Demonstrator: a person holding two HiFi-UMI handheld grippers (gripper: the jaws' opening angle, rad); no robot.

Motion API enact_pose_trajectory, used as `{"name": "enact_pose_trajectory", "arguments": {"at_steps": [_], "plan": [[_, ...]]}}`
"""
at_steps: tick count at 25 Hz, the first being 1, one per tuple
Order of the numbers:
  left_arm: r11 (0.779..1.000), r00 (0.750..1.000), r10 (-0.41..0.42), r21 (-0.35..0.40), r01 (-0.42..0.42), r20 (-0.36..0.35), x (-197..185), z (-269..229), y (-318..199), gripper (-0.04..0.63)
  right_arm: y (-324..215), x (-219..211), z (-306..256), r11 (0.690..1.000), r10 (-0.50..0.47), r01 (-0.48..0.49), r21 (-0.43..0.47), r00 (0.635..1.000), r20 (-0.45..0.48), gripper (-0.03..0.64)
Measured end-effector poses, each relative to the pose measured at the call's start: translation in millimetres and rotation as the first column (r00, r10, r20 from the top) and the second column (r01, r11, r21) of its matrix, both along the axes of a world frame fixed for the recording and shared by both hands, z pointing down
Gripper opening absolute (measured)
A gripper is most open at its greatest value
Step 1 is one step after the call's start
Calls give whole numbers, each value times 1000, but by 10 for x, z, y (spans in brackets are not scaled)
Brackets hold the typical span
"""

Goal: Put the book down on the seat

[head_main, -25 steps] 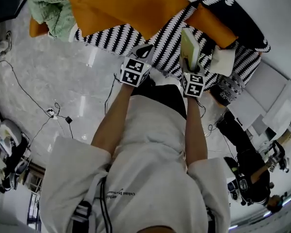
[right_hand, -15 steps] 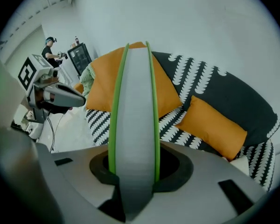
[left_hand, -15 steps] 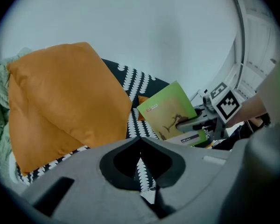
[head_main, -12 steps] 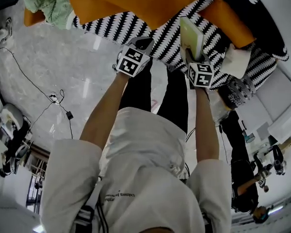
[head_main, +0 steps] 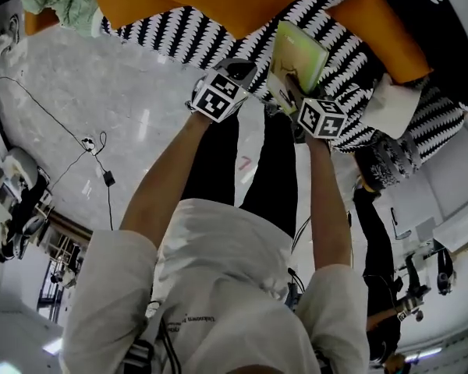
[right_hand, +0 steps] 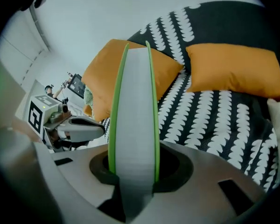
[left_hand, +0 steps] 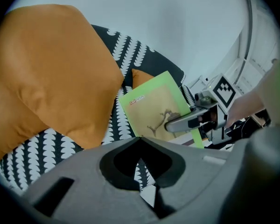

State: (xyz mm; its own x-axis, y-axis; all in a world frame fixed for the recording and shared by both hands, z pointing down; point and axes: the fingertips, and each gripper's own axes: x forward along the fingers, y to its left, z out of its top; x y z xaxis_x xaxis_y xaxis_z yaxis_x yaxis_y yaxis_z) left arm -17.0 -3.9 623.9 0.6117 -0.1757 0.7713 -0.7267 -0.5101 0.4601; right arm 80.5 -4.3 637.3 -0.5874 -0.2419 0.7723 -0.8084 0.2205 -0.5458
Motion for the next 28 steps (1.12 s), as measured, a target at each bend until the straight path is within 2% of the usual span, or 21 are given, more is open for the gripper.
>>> {"name": "enact_pose_trajectory", "arguments": {"at_steps": [4,6,9,13,15,20,23,26,28], "plan": [[1000,1000,25,-16,-25,5,191,324,131,8,93,144,337,992,115,-112,-54,991,67,127],[999,999,46,-16,-46,14,257,516,163,8,51,146,466,982,183,-174,-78,975,129,127],[997,996,78,-7,-77,33,313,730,157,9,-62,55,551,967,255,-237,-98,928,271,128],[999,997,49,21,-51,58,184,714,33,9,-225,-95,529,942,337,-311,-130,852,402,128],[999,997,29,28,-31,66,98,672,-47,9,-294,-177,489,927,374,-338,-162,812,447,129],[999,995,-41,21,39,87,250,798,-67,9,-306,56,539,898,439,-388,-209,738,513,130],[999,992,-30,47,24,121,330,768,-53,9,-299,149,505,894,443,-401,-198,728,524,130],[996,983,42,71,-55,180,246,839,-24,9,-269,72,616,897,439,-394,-200,743,504,133],[996,984,39,69,-52,177,189,830,-18,9,-245,29,648,896,441,-394,-203,750,492,137]]}}
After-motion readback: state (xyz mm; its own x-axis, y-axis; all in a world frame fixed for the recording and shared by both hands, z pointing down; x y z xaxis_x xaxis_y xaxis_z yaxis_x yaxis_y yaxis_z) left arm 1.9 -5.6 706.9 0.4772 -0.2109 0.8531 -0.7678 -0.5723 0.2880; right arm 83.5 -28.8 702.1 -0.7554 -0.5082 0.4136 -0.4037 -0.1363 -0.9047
